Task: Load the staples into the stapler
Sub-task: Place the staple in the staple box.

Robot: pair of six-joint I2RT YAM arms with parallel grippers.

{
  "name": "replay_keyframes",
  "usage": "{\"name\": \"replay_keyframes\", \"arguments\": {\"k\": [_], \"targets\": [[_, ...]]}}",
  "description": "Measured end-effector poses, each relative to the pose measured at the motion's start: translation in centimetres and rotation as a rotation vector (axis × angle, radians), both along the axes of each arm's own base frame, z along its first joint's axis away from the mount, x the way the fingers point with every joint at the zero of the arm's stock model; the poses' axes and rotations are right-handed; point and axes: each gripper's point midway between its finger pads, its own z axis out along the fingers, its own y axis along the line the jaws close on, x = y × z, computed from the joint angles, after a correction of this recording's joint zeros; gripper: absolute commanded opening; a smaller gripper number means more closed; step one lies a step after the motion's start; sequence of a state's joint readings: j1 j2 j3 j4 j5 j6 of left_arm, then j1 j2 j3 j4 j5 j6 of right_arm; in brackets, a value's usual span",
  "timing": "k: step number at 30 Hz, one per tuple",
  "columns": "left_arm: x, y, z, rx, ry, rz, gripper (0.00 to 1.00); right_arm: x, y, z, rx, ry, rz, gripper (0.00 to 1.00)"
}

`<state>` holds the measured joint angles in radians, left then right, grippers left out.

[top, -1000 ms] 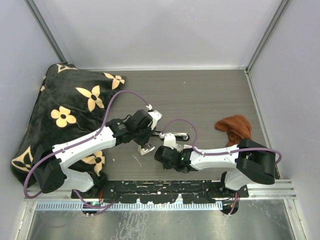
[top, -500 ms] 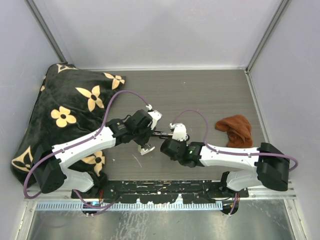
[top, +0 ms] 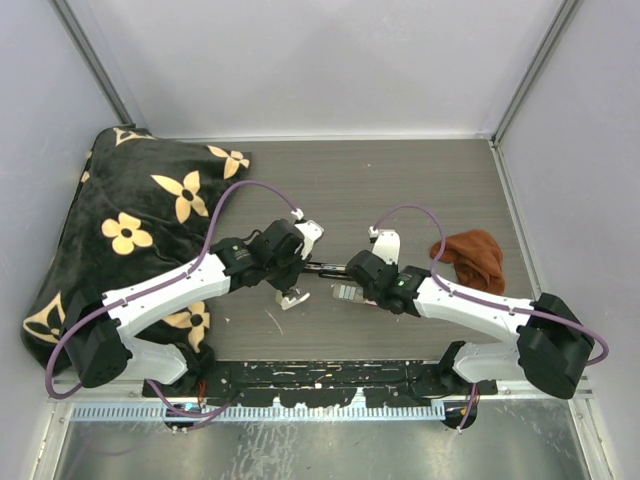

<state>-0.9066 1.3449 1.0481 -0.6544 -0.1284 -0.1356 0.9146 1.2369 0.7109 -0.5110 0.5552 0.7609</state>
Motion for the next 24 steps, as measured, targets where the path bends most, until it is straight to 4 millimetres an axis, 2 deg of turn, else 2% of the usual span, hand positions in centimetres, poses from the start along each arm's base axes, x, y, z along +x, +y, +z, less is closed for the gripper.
{"name": "replay_keyframes", "arguments": {"k": [7,24], "targets": [[0.0,0.0,0.0,0.0,0.0,0.0,0.0,-0.2,-0.6,-1.9,-0.01,0.044,-0.006,0.01],[0.0,0.0,0.0,0.0,0.0,0.0,0.0,-0.4,-0.9,-3.5,0.016,0.083,-0.018,0.0]]}}
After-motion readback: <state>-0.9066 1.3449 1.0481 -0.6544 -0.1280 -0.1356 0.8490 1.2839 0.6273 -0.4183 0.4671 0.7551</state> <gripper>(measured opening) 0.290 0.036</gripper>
